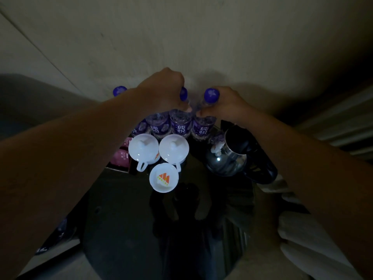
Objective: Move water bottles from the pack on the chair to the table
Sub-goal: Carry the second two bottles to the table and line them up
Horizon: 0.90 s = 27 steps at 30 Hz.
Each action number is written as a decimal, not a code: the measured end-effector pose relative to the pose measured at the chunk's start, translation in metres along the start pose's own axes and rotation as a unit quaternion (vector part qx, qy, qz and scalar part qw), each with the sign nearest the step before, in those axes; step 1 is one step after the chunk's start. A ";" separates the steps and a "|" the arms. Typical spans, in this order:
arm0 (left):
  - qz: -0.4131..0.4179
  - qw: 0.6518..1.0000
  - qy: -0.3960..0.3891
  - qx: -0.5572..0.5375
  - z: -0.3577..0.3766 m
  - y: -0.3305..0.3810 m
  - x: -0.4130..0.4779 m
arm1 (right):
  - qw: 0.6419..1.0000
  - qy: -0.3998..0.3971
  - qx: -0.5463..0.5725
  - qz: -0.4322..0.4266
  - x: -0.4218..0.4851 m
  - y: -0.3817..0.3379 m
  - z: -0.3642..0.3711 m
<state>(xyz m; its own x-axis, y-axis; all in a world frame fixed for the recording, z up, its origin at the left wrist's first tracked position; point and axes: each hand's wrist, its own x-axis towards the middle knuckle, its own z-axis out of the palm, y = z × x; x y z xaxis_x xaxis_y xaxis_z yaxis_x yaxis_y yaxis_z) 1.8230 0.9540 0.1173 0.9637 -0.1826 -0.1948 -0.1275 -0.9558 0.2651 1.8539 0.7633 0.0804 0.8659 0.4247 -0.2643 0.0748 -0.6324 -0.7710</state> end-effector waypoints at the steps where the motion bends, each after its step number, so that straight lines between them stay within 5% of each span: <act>1: -0.002 1.000 -0.002 -0.002 0.001 0.000 -0.001 | 1.000 -0.004 0.000 0.001 -0.001 0.000 0.000; 27: 0.017 0.998 -0.034 -0.059 -0.007 -0.005 -0.020 | 0.999 -0.044 0.026 0.006 -0.001 0.001 0.001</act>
<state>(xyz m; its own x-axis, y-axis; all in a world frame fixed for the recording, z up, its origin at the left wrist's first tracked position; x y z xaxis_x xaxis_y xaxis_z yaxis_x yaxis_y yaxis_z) 1.8055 0.9639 0.1265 0.9408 -0.2334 -0.2456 -0.1278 -0.9158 0.3808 1.8525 0.7624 0.0792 0.8190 0.4745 -0.3226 0.0365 -0.6042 -0.7960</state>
